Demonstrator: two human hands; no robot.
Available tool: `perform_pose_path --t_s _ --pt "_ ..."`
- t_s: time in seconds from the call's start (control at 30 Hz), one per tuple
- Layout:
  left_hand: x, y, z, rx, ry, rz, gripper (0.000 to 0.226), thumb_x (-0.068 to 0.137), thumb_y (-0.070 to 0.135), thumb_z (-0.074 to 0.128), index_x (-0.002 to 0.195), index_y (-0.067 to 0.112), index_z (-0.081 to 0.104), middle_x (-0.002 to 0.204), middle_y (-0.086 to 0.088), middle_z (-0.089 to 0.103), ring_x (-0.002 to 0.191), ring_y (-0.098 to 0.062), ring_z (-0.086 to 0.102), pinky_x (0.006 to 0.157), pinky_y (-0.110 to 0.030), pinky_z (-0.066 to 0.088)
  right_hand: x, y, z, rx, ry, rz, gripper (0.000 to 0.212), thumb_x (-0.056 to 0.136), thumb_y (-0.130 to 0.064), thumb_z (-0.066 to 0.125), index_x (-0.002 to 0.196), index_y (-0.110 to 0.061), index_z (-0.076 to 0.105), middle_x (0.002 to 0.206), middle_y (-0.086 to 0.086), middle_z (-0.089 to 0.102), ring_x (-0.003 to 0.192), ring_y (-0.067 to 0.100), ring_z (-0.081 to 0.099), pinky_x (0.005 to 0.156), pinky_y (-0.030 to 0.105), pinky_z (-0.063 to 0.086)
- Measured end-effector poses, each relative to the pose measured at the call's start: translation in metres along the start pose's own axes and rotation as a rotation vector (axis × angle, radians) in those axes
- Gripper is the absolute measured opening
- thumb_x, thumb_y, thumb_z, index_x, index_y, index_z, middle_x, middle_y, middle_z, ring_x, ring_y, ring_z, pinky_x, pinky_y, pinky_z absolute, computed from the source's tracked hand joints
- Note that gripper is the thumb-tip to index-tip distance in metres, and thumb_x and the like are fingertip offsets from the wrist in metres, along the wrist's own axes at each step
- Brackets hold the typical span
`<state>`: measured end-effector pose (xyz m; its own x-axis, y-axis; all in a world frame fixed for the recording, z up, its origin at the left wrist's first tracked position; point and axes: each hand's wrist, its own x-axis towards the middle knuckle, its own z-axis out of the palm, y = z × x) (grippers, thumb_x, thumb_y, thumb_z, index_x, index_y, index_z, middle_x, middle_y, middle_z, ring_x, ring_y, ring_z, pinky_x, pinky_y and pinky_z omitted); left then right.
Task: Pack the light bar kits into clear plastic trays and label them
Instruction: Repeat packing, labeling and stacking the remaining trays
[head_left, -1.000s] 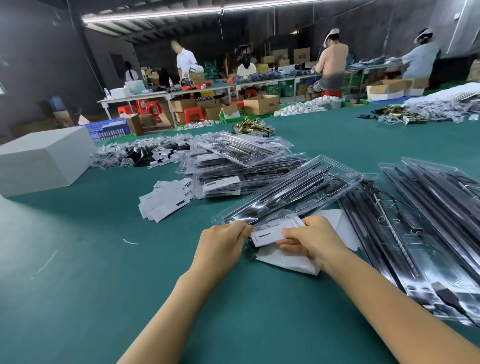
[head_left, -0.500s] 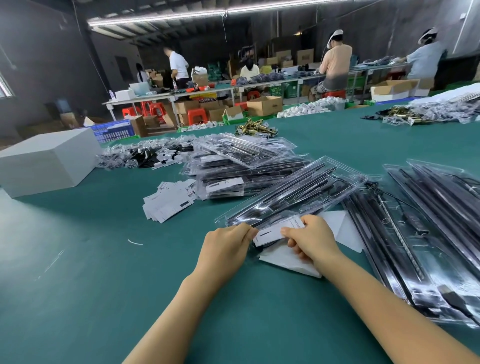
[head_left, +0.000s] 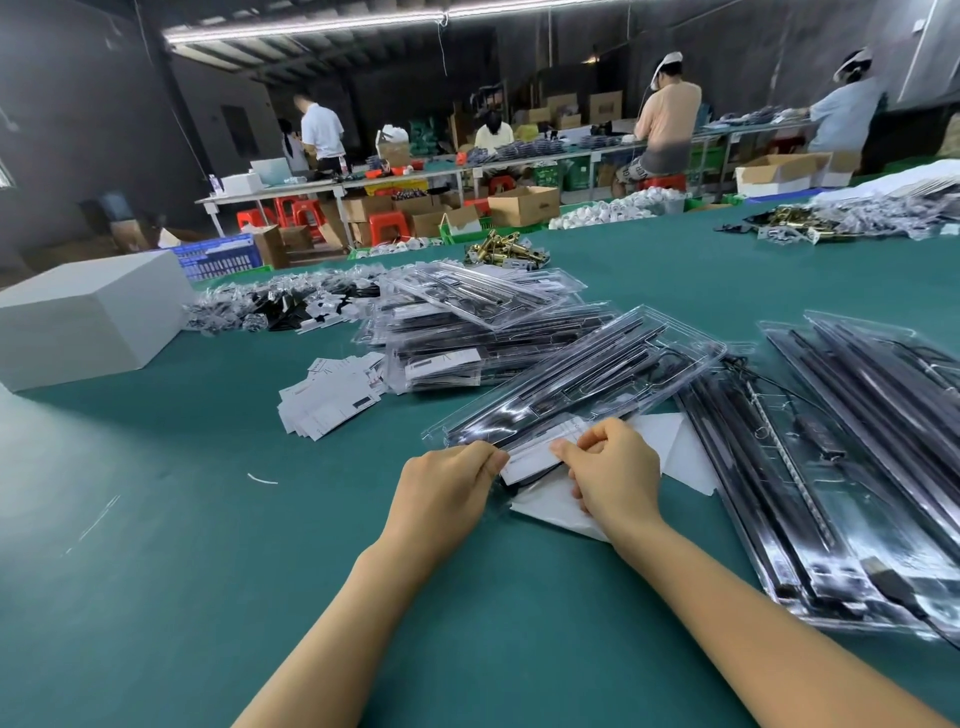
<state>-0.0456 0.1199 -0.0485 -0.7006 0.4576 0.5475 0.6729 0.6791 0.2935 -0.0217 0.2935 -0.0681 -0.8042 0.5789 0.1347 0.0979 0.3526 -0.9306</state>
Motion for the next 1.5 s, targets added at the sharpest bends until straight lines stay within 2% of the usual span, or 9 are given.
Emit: perform_pose_path --t_s 0.13,0.27,0.37,0.53,0.63,0.77,1.0,1.27,1.5 --pt "-0.001 -0.001 0.001 -0.021 0.001 -0.022 0.026 0.099 0.025 0.052 0.085 0.006 0.065 0.065 -0.005 0.061 0.062 -0.030 0.052 0.059 -0.037 0.044 -0.004 -0.001 -0.007 -0.238 0.024 -0.198 0.020 0.088 -0.029 0.065 0.074 -0.014 0.062 0.062 -0.003 0.060 0.063 0.021 0.058 0.059 0.030 0.045" --pt "-0.001 -0.002 0.002 -0.030 0.010 -0.024 0.025 0.098 0.025 0.052 0.085 0.008 0.065 0.066 -0.003 0.062 0.063 -0.028 0.052 0.059 -0.035 0.042 -0.009 -0.003 -0.020 -0.637 -0.138 -0.376 0.034 0.093 -0.036 0.047 0.070 -0.014 0.060 0.060 0.000 0.054 0.066 0.023 0.052 0.056 0.030 0.040" --pt "-0.001 -0.003 0.003 -0.025 0.010 -0.019 0.024 0.098 0.025 0.053 0.085 0.010 0.066 0.068 -0.002 0.064 0.064 -0.027 0.054 0.059 -0.034 0.043 -0.014 -0.004 -0.025 -0.748 -0.197 -0.431 0.034 0.092 -0.053 0.048 0.088 -0.023 0.063 0.071 -0.005 0.060 0.076 0.022 0.056 0.053 0.029 0.035" --pt "-0.002 0.000 0.002 -0.028 0.041 0.035 0.020 0.094 0.021 0.055 0.082 0.012 0.067 0.065 0.002 0.063 0.060 -0.025 0.055 0.053 -0.031 0.044 -0.010 -0.006 -0.023 -0.605 -0.196 -0.320 0.040 0.082 -0.058 0.059 0.073 -0.019 0.061 0.059 -0.005 0.053 0.069 0.018 0.057 0.051 0.025 0.037" --pt "-0.003 0.000 0.003 -0.025 0.044 0.039 0.021 0.093 0.022 0.053 0.081 0.012 0.067 0.065 0.003 0.063 0.059 -0.024 0.055 0.053 -0.031 0.043 -0.012 -0.005 -0.019 -0.569 -0.149 -0.277 0.042 0.075 -0.063 0.065 0.088 -0.023 0.069 0.075 -0.005 0.067 0.078 0.017 0.061 0.061 0.028 0.047" --pt "-0.003 0.002 0.003 -0.014 0.068 0.054 0.024 0.091 0.024 0.051 0.078 0.013 0.067 0.063 0.005 0.062 0.057 -0.021 0.054 0.050 -0.027 0.041 -0.017 -0.008 -0.012 -0.484 -0.096 -0.173 0.049 0.070 -0.063 0.070 0.105 -0.029 0.064 0.078 -0.014 0.060 0.078 0.013 0.057 0.057 0.026 0.036" --pt "-0.005 0.000 0.005 -0.029 0.071 0.054 0.024 0.092 0.025 0.051 0.080 0.013 0.068 0.067 0.005 0.065 0.060 -0.023 0.057 0.052 -0.033 0.048 -0.009 -0.012 -0.009 -0.357 -0.120 0.071 0.043 0.065 -0.058 0.072 0.089 -0.030 0.050 0.073 -0.009 0.066 0.072 0.010 0.060 0.057 0.025 0.039" --pt "-0.005 -0.001 0.006 -0.044 0.087 0.082 0.022 0.091 0.025 0.053 0.080 0.013 0.069 0.072 0.007 0.068 0.065 -0.020 0.062 0.054 -0.034 0.051 -0.006 -0.012 -0.003 -0.532 -0.032 0.035 0.062 0.071 -0.063 0.068 0.101 -0.017 0.039 0.077 -0.007 0.056 0.074 0.020 0.058 0.049 0.027 0.031" --pt "-0.008 -0.001 0.005 -0.049 0.115 0.116 0.011 0.076 0.030 0.071 0.076 0.020 0.075 0.086 0.014 0.073 0.075 -0.006 0.068 0.055 -0.022 0.053 -0.004 -0.008 -0.004 -0.490 -0.067 0.049 0.041 0.071 -0.060 0.068 0.079 -0.024 0.051 0.072 -0.010 0.061 0.068 0.011 0.056 0.052 0.025 0.033"
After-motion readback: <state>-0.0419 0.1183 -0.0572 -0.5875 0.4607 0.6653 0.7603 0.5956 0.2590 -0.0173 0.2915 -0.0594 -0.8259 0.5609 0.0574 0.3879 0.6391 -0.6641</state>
